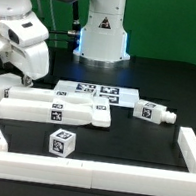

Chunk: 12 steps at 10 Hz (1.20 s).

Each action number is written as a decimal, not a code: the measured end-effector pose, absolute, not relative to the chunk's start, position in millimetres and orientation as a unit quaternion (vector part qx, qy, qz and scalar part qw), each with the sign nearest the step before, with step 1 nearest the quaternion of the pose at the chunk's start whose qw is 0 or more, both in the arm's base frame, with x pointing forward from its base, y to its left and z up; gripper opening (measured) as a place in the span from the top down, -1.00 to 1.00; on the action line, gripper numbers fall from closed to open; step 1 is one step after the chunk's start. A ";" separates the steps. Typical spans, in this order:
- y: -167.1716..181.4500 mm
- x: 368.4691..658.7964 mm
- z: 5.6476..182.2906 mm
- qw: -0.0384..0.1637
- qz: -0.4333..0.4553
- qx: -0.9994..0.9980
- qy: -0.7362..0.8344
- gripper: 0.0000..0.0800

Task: Assemble chair

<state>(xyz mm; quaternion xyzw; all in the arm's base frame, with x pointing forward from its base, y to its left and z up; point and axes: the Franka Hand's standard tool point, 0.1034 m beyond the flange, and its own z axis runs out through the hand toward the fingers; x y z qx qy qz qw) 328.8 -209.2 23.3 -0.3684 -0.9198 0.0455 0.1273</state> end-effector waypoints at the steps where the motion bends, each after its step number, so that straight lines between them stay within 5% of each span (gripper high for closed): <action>1: -210.5 328.9 23.6 0.127 0.045 -0.369 -0.920 -0.62; 3: -211.7 329.2 23.9 0.126 0.046 -0.371 -0.919 -0.62; 4: -211.6 329.0 23.8 0.127 0.045 -0.371 -0.919 -0.34; 5: -211.6 328.9 23.7 0.127 0.045 -0.371 -0.919 -0.34; 6: -211.5 328.9 23.7 0.127 0.045 -0.371 -0.919 0.19; 7: -211.5 328.9 23.6 0.127 0.045 -0.371 -0.919 0.19; 8: -212.0 329.9 24.3 0.125 0.046 -0.371 -0.919 0.71; 12: -212.6 331.0 25.3 0.124 0.046 -0.371 -0.919 0.99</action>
Offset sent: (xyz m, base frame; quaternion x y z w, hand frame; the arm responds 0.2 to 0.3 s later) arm 0.0000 0.0000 0.0000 0.0000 0.0000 0.0000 1.0000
